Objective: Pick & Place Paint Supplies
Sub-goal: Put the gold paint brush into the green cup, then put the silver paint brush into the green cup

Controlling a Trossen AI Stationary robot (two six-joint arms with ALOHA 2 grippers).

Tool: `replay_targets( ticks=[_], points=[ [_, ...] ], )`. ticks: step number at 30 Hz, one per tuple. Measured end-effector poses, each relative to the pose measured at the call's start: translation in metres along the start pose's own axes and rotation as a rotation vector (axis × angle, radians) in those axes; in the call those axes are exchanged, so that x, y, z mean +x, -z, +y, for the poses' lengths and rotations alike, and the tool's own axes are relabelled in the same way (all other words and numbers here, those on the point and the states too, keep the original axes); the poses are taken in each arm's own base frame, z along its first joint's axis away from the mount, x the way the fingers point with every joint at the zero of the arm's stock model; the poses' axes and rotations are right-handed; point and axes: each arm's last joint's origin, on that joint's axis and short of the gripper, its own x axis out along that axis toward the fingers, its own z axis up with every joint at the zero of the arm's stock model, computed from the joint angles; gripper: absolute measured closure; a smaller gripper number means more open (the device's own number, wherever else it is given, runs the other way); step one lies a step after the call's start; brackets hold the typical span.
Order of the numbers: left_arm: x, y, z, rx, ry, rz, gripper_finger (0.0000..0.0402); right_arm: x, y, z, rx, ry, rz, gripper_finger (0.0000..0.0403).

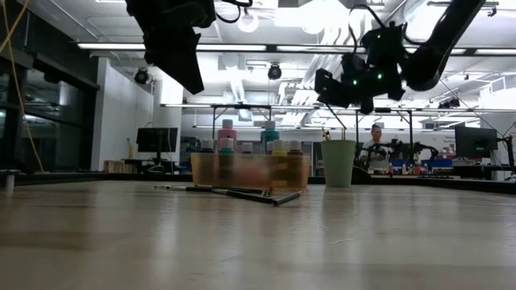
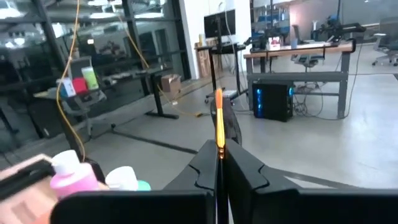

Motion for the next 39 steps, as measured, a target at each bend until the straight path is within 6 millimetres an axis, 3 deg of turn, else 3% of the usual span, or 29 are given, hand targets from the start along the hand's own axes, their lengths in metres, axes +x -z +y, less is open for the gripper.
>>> replay_targets(
  ticks=[11, 32, 39],
  points=[
    [0.0, 0.0, 0.0, -0.029, -0.015, -0.007, 0.0279, 0.013, 0.029, -0.008, 0.024, 0.037, 0.001, 0.0393],
    [0.0, 0.0, 0.001, -0.048, -0.024, -0.011, 0.0279, 0.014, 0.037, -0.011, -0.004, 0.059, 0.075, 0.0376],
    [0.0, 0.0, 0.001, -0.049, -0.024, -0.01, 0.0279, 0.009, 0.024, -0.005, 0.005, 0.026, 0.04, 0.0376]
  ],
)
